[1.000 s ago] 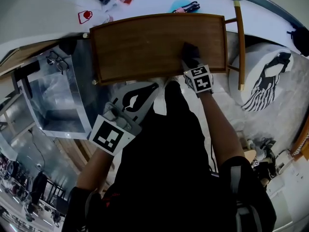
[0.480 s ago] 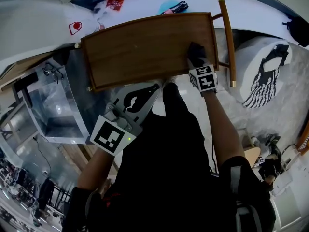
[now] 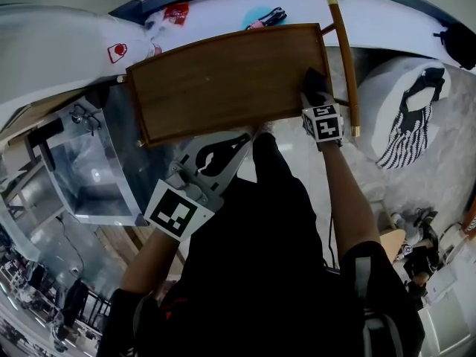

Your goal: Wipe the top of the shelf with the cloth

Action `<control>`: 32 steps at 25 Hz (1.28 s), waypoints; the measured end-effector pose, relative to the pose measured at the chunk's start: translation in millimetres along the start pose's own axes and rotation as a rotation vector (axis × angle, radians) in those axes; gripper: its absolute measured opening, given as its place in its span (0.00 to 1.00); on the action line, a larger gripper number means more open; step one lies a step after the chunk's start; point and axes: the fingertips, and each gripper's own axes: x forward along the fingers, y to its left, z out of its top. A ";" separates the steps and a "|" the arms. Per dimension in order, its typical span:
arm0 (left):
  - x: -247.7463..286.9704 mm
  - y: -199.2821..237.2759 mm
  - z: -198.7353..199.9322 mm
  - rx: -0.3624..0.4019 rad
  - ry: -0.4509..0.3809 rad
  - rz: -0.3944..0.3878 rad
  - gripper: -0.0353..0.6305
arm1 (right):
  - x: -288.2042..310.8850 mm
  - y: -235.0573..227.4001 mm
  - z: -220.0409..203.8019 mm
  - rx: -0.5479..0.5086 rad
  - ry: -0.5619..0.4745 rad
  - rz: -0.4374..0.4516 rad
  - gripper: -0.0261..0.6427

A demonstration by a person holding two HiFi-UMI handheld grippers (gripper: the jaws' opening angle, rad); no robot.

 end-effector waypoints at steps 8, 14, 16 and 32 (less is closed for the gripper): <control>-21.0 12.1 12.9 0.014 -0.035 0.034 0.08 | -18.6 7.4 23.2 0.021 -0.066 0.006 0.08; -48.1 27.7 26.7 0.040 -0.072 0.071 0.08 | -49.5 33.4 76.7 0.006 -0.174 0.034 0.08; -58.4 34.2 34.1 0.059 -0.089 0.086 0.08 | -60.1 47.1 102.1 -0.014 -0.220 0.053 0.09; -141.6 82.2 81.4 0.102 -0.229 0.225 0.08 | -150.0 171.9 257.2 -0.155 -0.473 0.245 0.08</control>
